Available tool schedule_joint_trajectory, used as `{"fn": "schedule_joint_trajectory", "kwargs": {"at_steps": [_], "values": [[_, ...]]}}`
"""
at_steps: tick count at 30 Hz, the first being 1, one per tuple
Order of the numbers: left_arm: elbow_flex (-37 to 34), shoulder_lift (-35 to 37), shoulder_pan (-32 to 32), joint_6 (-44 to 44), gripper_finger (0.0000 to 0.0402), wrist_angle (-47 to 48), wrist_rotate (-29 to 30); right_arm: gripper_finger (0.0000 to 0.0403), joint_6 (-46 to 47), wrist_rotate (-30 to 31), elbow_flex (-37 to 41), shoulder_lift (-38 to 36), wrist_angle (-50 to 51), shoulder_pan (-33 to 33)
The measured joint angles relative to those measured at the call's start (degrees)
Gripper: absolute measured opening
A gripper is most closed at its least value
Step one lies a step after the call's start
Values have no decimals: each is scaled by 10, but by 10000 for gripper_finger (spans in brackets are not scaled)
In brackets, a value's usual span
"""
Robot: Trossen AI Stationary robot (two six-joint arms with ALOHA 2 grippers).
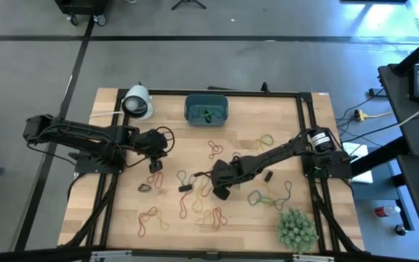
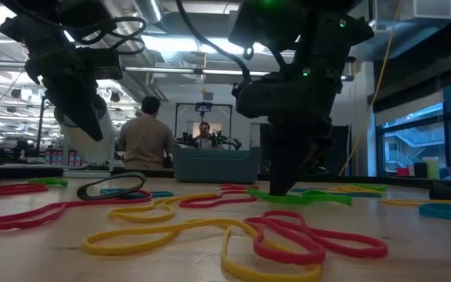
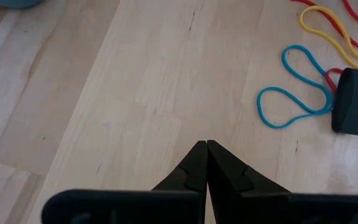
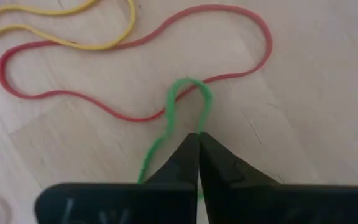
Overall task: Pick and place rubber bands into bin
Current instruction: Put the green rubber band into the blue bin
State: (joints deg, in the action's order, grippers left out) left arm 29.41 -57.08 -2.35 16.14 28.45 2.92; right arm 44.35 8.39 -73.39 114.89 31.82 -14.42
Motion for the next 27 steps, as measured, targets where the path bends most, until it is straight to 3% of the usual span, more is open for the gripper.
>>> {"fn": "schedule_joint_trajectory", "kwargs": {"at_steps": [6, 12, 18, 23, 27], "values": [[0, 0, 0, 0, 3, -2, 0, 3, 2, -7, 2, -67, 72, 5], [0, 0, 0, 0, 2, -4, 0, 1, 2, 52, 2, -197, 175, 25], [0, 0, 0, 0, 2, -5, 3, 1, -60, 55, -1, -315, 215, 124], [0, 0, -14, 4, 2, -19, 10, 0, -204, 49, -57, -309, 208, 249], [0, 0, -37, 9, 2, -40, 8, 0, -330, -6, -125, -249, 148, 327]]}}
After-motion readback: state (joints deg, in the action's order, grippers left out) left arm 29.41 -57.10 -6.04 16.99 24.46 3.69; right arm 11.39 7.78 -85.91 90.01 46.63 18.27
